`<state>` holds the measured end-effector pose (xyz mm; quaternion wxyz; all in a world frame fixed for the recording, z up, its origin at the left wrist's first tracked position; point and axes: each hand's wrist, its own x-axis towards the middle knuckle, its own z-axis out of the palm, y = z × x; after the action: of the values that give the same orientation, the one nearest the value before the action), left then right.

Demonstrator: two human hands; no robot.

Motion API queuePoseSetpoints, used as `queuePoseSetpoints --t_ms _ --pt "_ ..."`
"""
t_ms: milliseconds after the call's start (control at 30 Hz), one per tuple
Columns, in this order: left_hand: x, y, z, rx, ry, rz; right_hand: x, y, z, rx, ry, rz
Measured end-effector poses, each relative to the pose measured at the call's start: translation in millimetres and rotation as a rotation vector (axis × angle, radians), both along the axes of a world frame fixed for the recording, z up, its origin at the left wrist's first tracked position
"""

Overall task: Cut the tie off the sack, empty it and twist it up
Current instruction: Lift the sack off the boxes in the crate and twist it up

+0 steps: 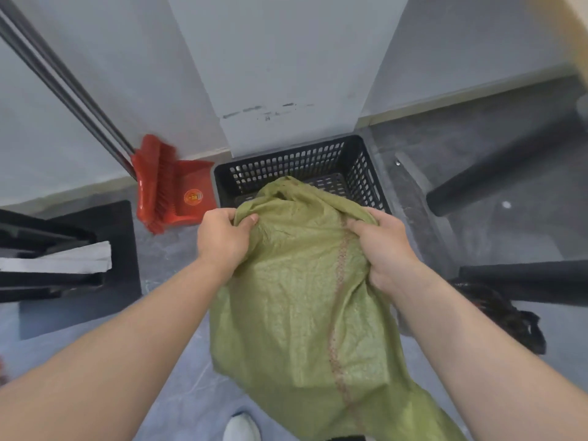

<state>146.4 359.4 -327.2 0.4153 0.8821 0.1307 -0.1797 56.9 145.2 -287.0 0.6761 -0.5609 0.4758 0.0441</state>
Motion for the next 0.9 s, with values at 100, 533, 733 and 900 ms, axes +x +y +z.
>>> queuePoseSetpoints --t_ms 100,533,733,900 --pt "44 -28 -9 0.042 -0.011 0.032 48 -26 -5 0.109 0.007 -0.096" --pt "160 -81 -56 -0.22 0.47 -0.085 168 -125 -45 0.033 0.188 0.274" --pt "139 -30 -63 -0.102 0.652 -0.152 176 -114 -77 0.233 0.149 0.437" --pt "95 23 -64 -0.096 0.912 0.235 173 -116 -89 0.319 0.106 0.229"
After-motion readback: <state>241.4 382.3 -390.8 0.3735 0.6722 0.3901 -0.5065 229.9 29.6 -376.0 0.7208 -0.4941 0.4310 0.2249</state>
